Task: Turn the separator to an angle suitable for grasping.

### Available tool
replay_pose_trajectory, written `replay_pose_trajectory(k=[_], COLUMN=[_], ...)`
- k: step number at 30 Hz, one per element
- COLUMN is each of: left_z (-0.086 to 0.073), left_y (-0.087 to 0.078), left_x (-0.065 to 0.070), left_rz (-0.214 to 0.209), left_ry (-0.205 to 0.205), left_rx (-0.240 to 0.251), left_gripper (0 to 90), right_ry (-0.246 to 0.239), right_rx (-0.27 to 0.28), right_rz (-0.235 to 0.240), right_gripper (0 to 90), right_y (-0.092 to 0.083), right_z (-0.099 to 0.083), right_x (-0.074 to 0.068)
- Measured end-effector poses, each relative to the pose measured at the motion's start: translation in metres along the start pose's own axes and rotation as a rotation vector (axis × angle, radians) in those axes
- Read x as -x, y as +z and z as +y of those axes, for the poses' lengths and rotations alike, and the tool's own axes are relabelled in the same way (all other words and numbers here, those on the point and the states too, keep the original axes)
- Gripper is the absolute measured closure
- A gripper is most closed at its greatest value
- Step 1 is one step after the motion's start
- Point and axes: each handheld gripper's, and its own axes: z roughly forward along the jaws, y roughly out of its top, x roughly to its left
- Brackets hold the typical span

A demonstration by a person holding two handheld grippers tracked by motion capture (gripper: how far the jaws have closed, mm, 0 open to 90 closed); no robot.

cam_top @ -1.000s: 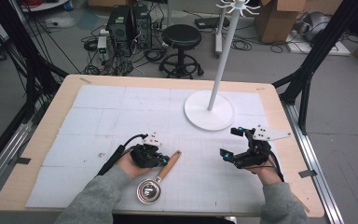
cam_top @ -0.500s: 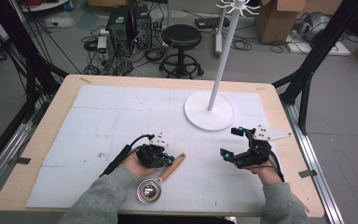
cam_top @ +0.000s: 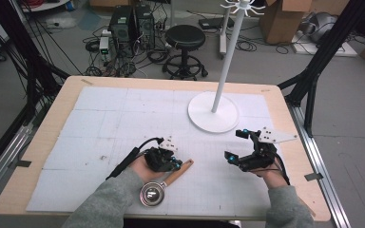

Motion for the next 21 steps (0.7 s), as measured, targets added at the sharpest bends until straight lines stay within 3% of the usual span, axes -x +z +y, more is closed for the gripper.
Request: replay_pose_trajectory(k=[21], left_z=[0.006], left_y=[0.006], left_x=[0.018], left_rz=[-0.051], left_ry=[0.075], left_rx=[-0.037], left_gripper=[89.8], right_ry=[0.001], right_rx=[0.001], right_rz=[-0.003], right_gripper=[0.7], right_y=[-0.001], right_z=[0.000], right_x=[0.001])
